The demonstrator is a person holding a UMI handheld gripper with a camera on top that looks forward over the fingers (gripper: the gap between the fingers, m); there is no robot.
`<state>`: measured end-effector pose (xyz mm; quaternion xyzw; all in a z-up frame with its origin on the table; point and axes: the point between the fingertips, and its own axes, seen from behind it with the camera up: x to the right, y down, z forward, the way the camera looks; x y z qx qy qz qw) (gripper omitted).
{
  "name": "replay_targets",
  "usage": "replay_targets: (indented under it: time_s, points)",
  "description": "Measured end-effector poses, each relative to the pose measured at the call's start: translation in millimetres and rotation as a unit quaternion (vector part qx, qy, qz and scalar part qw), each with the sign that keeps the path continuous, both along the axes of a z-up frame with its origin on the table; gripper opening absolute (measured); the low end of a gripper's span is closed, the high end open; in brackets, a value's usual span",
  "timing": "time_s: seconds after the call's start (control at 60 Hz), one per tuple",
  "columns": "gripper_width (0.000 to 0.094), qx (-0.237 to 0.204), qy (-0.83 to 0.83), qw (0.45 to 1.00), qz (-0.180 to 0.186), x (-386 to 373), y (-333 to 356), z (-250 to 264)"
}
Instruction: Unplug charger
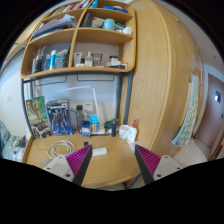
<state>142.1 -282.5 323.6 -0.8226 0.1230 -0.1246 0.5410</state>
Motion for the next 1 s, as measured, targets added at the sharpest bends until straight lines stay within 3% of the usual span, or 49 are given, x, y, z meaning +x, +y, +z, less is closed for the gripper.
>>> replay_targets:
  time_s: [0.15,0.467,0.767,0.917,0.967,0.983,1.0]
  points:
    - [0.0869,-0.036,0.017,0.999,0.026,-17,8,-56]
    - [0.0867,-0.131,0.059,0.984,0.11,-71,86,-237]
    - [0.0834,-0.109,0.06,0.981,0.147,-73,227,-293]
    - [0.0737,-0.079,0.048,0.983,0.156,-66,286,-291]
    - [0.0589,-0.076,0.055,0.982,0.162,-67,299,-293]
    - [0.0593,-0.078,0.058,0.982,0.164,-68,302,-295]
    - [0.0518,-0.081,0.061,0.981,0.166,-69,304,-298]
